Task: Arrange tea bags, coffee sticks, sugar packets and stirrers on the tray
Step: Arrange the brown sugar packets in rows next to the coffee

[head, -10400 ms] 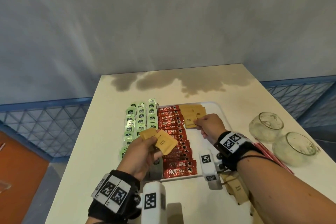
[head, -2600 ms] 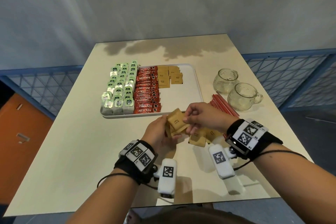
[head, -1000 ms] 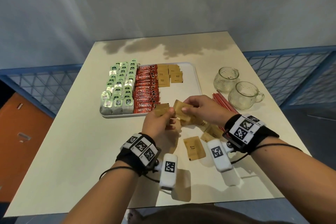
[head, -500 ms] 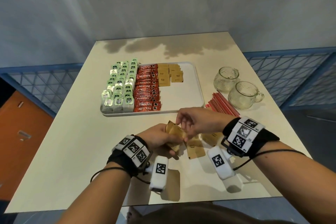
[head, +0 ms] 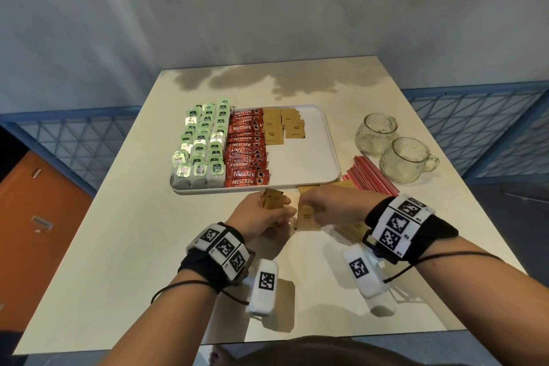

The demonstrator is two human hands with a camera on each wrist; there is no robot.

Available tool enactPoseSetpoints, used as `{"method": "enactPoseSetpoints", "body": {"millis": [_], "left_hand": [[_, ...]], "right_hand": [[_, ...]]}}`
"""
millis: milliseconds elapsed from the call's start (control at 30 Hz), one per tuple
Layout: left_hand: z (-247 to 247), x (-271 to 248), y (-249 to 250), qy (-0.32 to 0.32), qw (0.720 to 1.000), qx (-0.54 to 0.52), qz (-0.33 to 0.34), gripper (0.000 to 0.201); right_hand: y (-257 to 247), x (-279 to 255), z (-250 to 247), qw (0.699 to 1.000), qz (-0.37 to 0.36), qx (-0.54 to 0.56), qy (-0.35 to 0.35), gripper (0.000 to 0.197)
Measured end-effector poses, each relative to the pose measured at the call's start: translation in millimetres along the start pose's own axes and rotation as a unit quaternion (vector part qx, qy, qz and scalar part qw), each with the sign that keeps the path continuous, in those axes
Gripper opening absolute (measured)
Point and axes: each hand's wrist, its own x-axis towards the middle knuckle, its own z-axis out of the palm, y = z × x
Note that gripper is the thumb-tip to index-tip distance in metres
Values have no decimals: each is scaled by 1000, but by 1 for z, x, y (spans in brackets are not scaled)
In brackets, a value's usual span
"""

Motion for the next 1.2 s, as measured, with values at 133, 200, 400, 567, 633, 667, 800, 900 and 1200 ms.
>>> {"method": "enactPoseSetpoints", "body": {"millis": [133, 200, 400, 567, 633, 667, 800, 900, 1200], "left_hand": [[-10, 0, 7, -22, 999, 15, 33, 29], [-17, 4, 10, -8, 999, 9, 34, 28], [-38, 24, 31, 38, 996, -83, 15, 26], [-65, 39, 54, -5, 973, -211, -92, 23], [-79, 42, 58, -26, 959, -258, -118, 16], [-87, 46, 58, -30, 957, -264, -118, 15], [-108, 55, 53, -25, 958, -270, -91, 24], [-116, 60, 50, -26, 956, -281, -84, 23], [-128, 68, 45, -80, 938, -327, -86, 40]], "right_hand": [[-9, 11, -20, 998, 2, 51, 26, 24], [-11, 21, -27, 994, 6, 88, 63, 29], [-4, 51, -35, 920, 28, 358, 159, 19], [26, 84, -47, 851, 107, 432, 278, 6], [46, 101, -50, 820, 162, 452, 310, 8], [56, 111, -50, 804, 182, 465, 324, 13], [76, 143, -49, 766, 243, 472, 362, 18], [79, 157, -49, 780, 263, 427, 374, 21], [71, 167, -57, 796, 276, 375, 387, 24]]}}
